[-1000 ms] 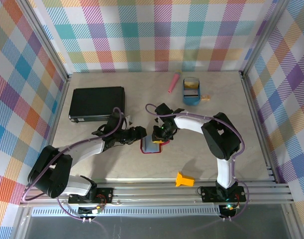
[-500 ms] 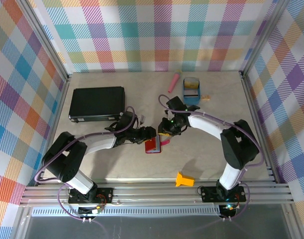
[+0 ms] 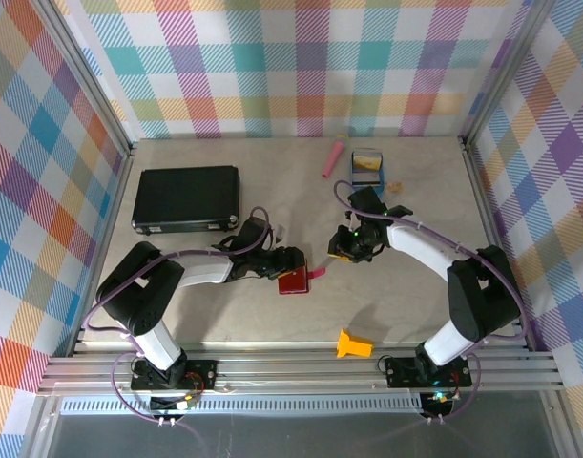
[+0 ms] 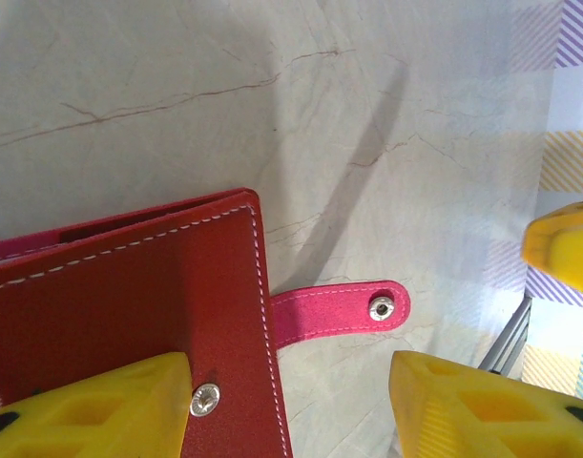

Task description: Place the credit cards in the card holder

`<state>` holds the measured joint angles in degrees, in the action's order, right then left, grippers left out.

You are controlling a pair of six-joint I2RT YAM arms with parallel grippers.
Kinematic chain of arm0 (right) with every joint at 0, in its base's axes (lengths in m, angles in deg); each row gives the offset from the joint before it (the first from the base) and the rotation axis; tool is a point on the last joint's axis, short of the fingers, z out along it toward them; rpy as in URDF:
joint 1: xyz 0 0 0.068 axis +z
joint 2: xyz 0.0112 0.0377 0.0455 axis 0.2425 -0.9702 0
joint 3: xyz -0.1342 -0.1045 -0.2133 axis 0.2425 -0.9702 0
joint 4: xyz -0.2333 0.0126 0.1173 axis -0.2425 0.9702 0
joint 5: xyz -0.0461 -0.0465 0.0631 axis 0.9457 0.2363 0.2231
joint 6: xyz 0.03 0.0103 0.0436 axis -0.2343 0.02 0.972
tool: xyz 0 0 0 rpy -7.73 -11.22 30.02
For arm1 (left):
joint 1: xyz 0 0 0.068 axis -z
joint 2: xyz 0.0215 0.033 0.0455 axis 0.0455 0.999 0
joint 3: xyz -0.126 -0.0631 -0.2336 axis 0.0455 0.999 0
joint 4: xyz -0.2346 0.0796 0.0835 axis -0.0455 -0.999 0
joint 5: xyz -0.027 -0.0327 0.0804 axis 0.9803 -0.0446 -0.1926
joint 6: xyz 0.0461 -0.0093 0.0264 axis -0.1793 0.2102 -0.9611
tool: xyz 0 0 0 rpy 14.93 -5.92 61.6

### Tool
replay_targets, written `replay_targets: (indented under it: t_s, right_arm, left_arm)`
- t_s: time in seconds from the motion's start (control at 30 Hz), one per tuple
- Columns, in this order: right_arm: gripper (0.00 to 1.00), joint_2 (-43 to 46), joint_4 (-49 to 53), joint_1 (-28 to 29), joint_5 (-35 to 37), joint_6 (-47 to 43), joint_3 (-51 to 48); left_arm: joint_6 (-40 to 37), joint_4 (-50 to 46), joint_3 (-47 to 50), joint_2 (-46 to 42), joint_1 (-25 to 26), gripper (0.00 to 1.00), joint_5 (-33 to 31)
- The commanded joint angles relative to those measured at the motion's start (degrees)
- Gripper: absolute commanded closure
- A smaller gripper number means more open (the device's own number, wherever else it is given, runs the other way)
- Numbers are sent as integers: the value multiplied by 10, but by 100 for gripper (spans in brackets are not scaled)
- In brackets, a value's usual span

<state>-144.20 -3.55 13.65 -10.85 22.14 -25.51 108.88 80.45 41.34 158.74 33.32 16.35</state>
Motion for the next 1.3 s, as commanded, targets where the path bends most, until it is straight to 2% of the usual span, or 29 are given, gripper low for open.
replay_targets:
  t_s: [0.0,0.47,0.73,0.87,1.0,1.27]
  right_arm:
    - [73,11,12,-3,-2,-17,-6]
    - [69,32,0,7,-19,-59,-16]
    - [69,26,-9,14,-33,-50,-23]
    - [69,12,-16,44,-49,-82,-9]
    - [73,-3,-43,54,-73,-50,-20]
    - [76,10,-32,53,-40,-23,-20]
  left_arm:
    - [-9,9,11,18,7,42,-9]
    - [-9,23,17,18,7,42,-12]
    - [-4,41,22,9,8,42,-9]
    - [-3,42,23,2,8,42,-7]
    - [11,67,30,-14,7,42,-6]
    - [8,43,31,-77,7,42,-20]
